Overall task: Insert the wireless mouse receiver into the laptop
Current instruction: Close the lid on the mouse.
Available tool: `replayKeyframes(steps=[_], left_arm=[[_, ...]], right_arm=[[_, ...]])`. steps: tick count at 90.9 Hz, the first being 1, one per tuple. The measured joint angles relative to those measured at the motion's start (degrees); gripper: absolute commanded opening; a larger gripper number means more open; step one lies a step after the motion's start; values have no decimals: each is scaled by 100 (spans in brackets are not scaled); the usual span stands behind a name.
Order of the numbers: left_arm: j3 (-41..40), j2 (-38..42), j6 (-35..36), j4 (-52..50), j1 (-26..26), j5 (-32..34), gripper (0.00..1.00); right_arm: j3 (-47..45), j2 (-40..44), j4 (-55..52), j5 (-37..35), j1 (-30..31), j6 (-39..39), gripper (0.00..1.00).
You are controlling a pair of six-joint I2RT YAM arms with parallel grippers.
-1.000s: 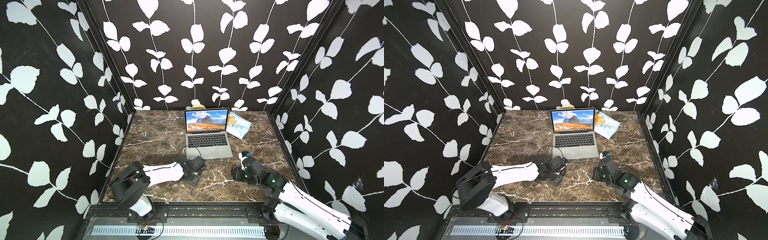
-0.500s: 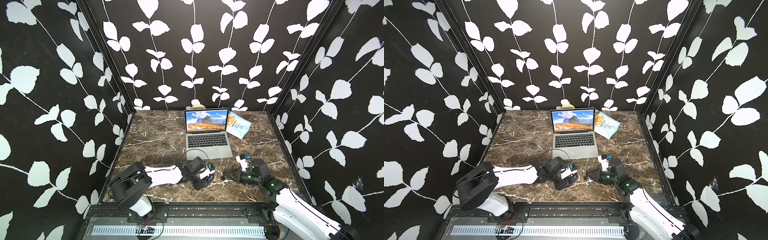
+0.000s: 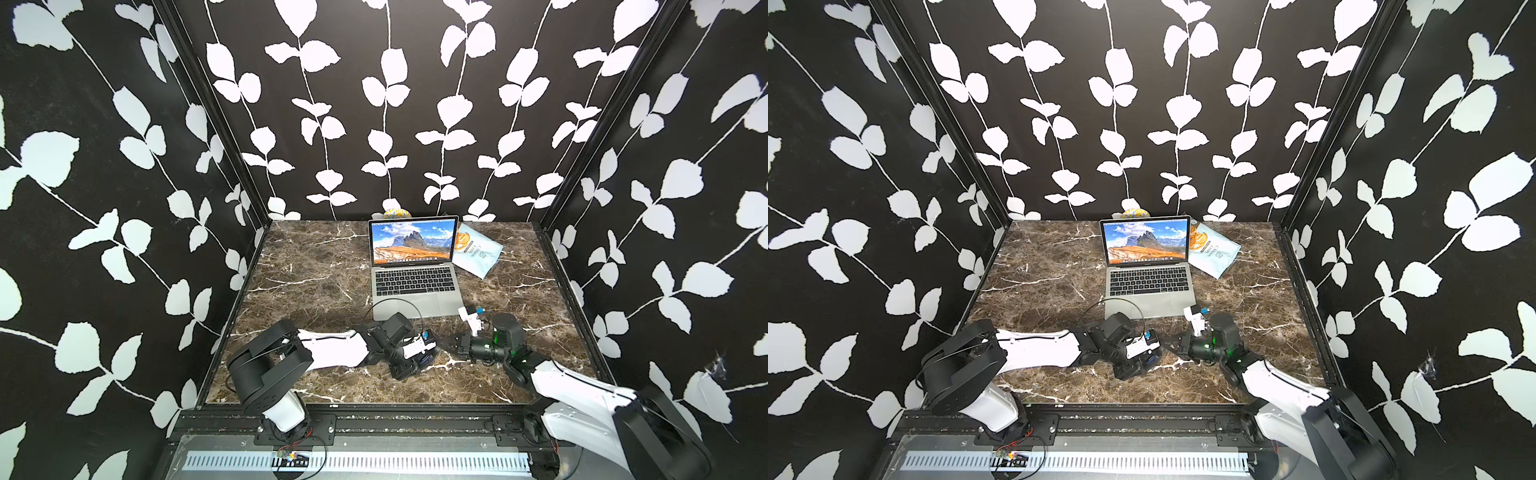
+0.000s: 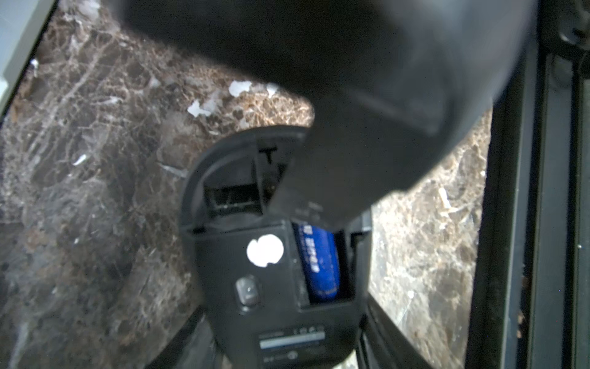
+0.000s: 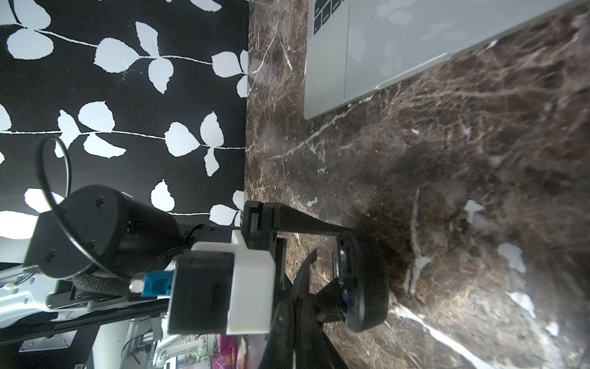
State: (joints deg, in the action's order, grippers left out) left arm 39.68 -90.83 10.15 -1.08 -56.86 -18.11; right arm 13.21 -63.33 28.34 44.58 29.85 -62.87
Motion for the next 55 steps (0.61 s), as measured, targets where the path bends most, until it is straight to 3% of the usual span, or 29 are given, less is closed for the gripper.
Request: replayKeyframes(steps=[17, 55], left_arm=[[-4, -4, 22, 17, 0, 4, 42], [-4, -31, 105, 63, 0, 0, 37]], right_arm=[[0, -505, 404, 201, 22, -17, 0], [81, -485, -48, 260, 24, 470, 0]])
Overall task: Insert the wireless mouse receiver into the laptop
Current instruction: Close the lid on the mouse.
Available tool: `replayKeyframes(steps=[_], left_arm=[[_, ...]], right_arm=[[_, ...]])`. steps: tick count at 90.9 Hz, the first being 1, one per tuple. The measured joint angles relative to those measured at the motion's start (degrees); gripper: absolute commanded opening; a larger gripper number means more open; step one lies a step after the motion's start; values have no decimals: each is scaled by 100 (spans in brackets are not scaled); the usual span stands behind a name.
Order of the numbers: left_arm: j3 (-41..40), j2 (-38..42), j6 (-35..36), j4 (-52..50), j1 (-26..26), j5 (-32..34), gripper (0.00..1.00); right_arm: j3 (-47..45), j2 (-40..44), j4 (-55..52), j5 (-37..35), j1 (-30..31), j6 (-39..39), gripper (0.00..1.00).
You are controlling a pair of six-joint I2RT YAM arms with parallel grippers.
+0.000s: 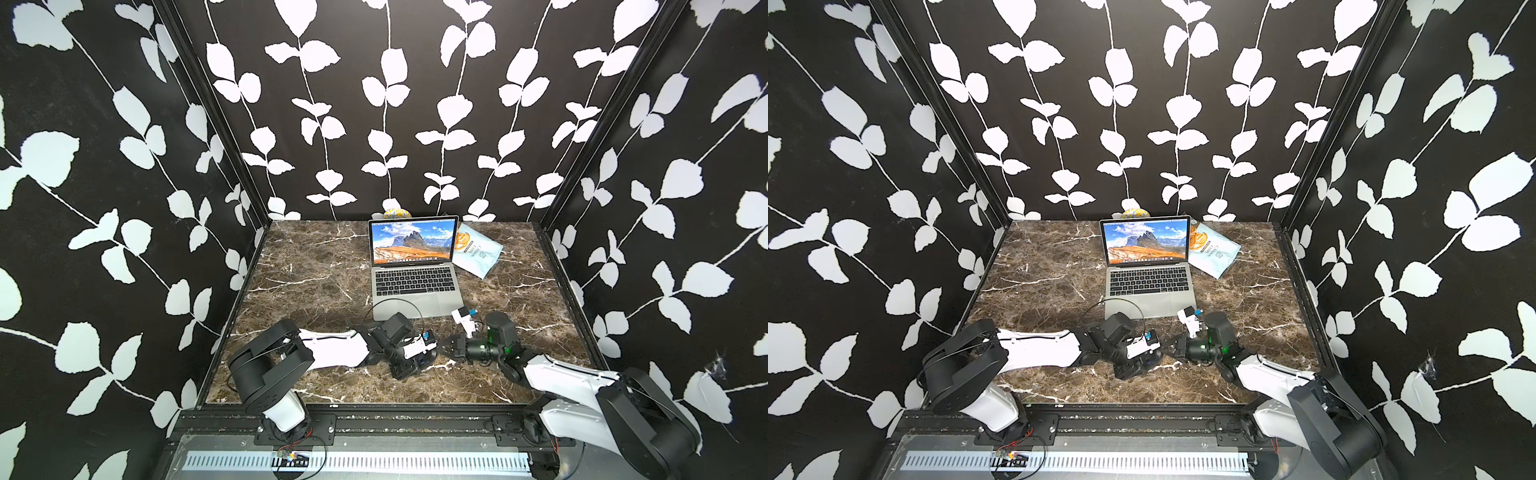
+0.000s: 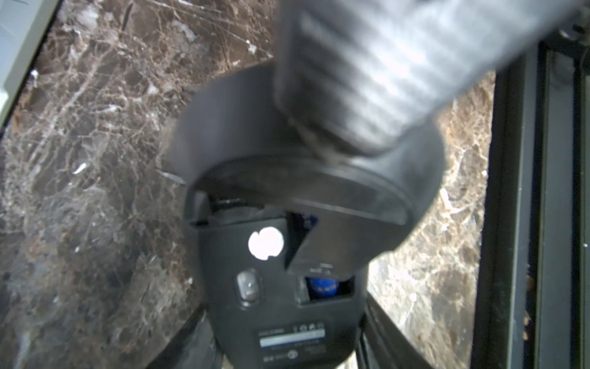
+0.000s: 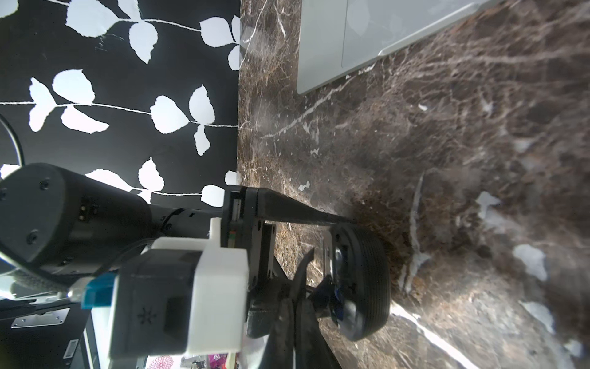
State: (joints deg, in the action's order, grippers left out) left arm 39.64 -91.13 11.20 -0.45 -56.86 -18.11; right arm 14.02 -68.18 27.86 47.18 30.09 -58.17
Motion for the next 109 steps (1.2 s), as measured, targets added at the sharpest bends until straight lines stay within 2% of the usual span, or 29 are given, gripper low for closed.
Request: replayKeyframes(steps=[49, 77, 92, 109], left_arm=[[42, -59, 155, 4, -22, 28, 34], [50, -68, 195, 2, -35, 50, 33], [57, -72, 195, -2, -37, 55, 33], [76, -90, 197, -13, -44, 57, 32]], right_arm=[[577, -94, -1250, 48, -79, 855, 0], [894, -131, -2020, -63, -153, 1296, 19], [929, -136, -2304, -140, -201, 1447, 21], [955, -168, -2354, -153, -203, 1515, 29]])
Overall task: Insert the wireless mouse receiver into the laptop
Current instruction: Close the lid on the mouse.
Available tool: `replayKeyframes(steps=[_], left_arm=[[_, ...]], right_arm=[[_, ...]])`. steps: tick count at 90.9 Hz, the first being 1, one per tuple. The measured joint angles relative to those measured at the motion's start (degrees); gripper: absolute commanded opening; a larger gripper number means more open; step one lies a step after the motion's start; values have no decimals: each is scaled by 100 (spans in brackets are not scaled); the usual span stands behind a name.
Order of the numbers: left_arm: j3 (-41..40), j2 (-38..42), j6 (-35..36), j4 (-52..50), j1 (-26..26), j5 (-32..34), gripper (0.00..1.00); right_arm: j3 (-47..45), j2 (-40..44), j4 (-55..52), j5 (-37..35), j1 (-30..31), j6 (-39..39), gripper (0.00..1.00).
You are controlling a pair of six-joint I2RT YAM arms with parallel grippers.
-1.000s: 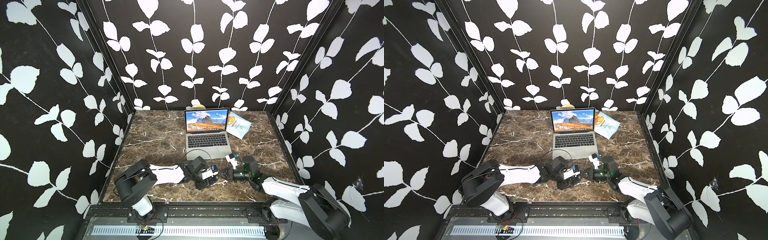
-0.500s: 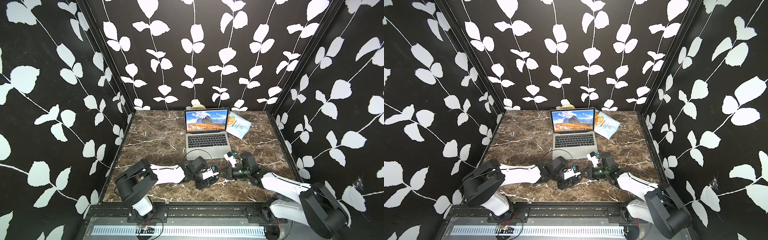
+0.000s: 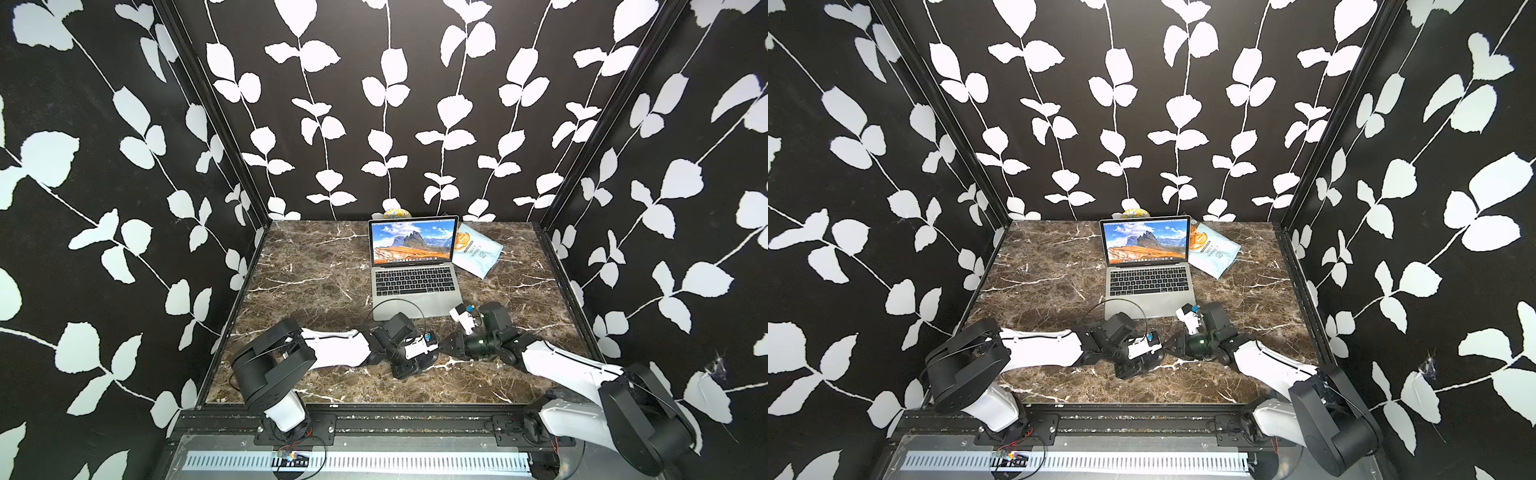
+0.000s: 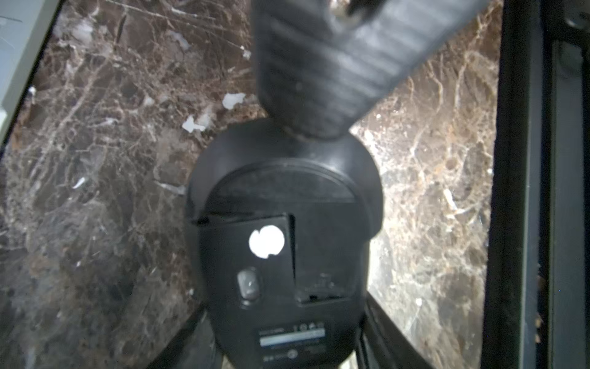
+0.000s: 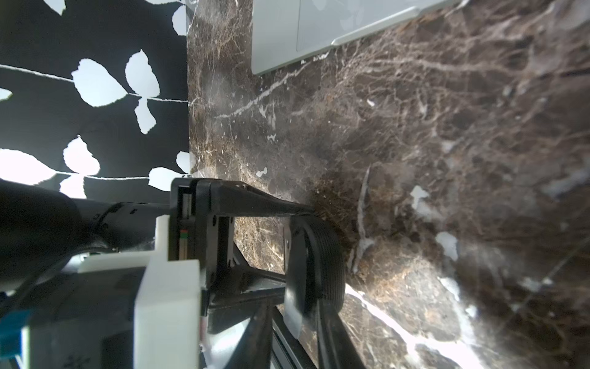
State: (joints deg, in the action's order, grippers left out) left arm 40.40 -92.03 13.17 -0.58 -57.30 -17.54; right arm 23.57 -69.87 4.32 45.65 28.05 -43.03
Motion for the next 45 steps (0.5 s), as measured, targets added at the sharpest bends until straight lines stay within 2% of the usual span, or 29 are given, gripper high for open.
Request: replayKeyframes(steps=[6, 15, 19, 45], left_arm=[[13, -9, 0, -9, -4, 4, 32], [52, -33, 0, -39, -11, 4, 32], [61, -42, 0, -42, -15, 9, 32], [81, -55, 20, -63, -26, 22, 31]], right_arm=[[26, 39, -74, -68, -7, 17, 32], [61, 243, -297, -264, -31, 122, 47], [72, 330, -363, -323, -35, 168, 51], [107, -42, -409, -170, 13, 385, 61]])
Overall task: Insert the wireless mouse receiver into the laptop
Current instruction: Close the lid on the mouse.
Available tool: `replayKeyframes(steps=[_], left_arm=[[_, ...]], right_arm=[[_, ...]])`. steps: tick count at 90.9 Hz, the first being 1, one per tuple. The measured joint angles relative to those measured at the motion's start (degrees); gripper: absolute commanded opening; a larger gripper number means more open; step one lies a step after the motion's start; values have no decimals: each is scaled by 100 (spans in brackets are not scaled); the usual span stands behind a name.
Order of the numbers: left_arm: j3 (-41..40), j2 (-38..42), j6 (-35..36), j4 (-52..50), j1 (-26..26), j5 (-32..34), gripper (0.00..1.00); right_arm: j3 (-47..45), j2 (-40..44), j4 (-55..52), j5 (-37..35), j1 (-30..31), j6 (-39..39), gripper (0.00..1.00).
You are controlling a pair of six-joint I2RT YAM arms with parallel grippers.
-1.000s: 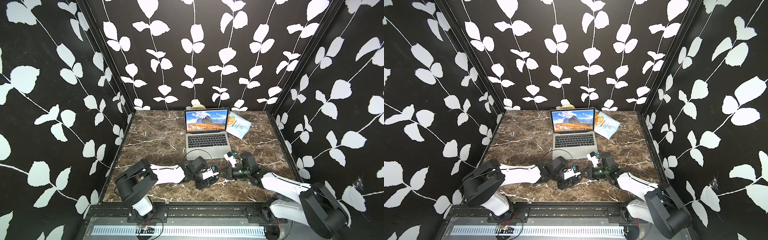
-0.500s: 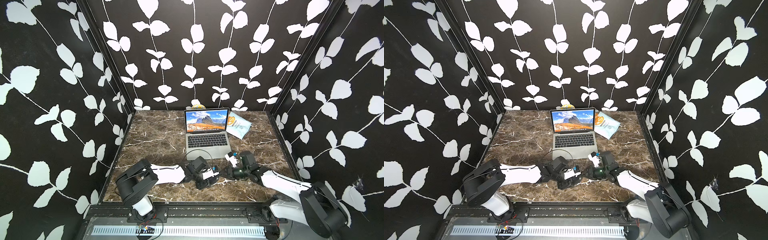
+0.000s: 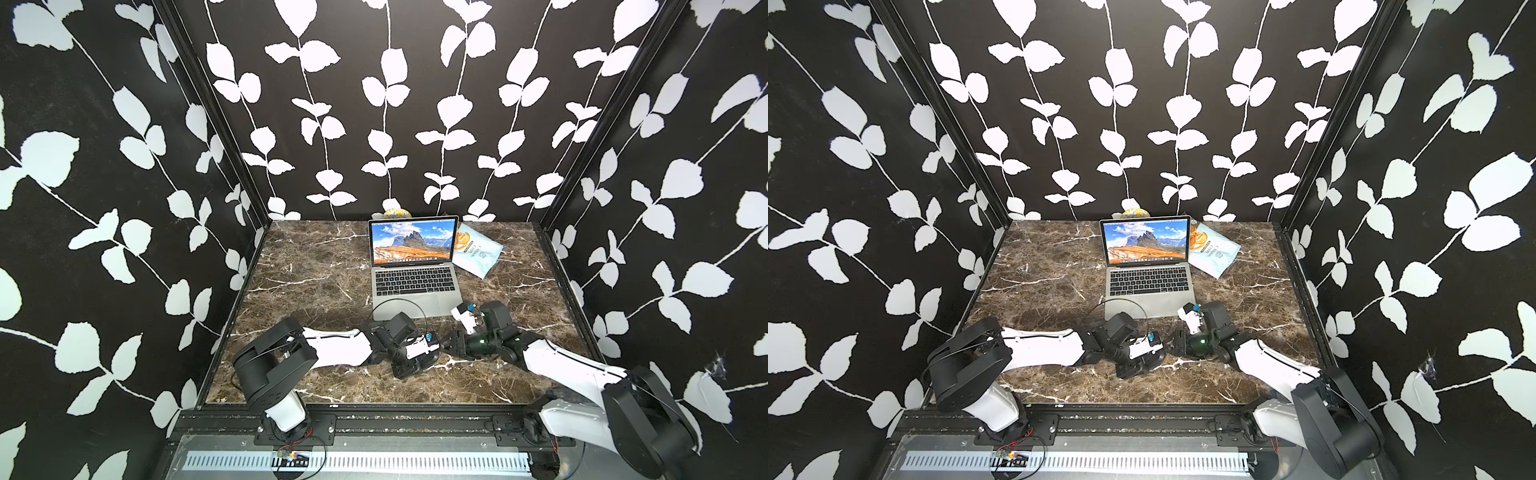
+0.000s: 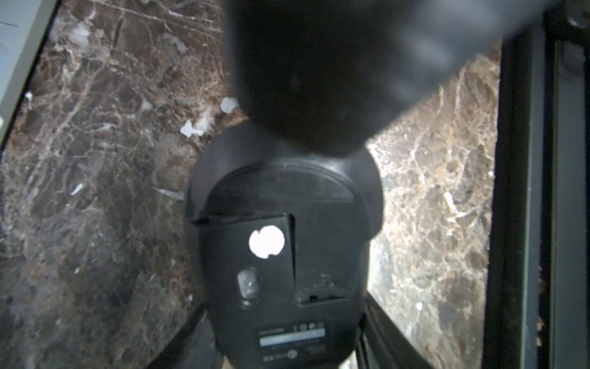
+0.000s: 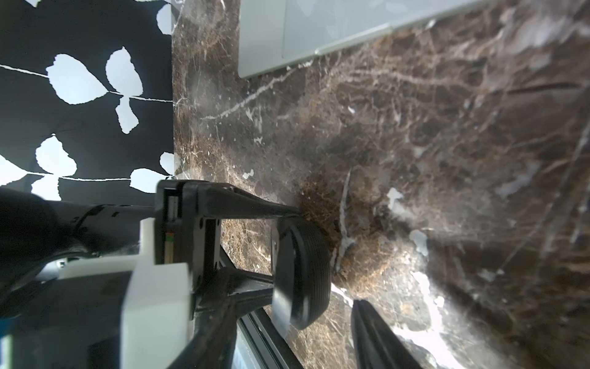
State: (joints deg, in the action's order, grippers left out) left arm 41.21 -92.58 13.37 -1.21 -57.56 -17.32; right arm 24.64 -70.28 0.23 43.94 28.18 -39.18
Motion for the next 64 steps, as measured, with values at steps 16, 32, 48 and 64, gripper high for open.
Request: replayKeyframes(steps=[16, 32, 48, 64], left_arm=[[2, 0, 4, -2, -4, 11, 31], [35, -24, 9, -26, -11, 15, 30], [61, -46, 20, -33, -15, 15, 30], [66, -48, 37, -42, -17, 17, 29]], right_arm=[[0, -354, 83, 181, 83, 127, 62], [7, -616, 262, 345, 138, 210, 56], [66, -728, 297, 457, 157, 356, 44], [164, -820, 131, 437, 155, 538, 36]])
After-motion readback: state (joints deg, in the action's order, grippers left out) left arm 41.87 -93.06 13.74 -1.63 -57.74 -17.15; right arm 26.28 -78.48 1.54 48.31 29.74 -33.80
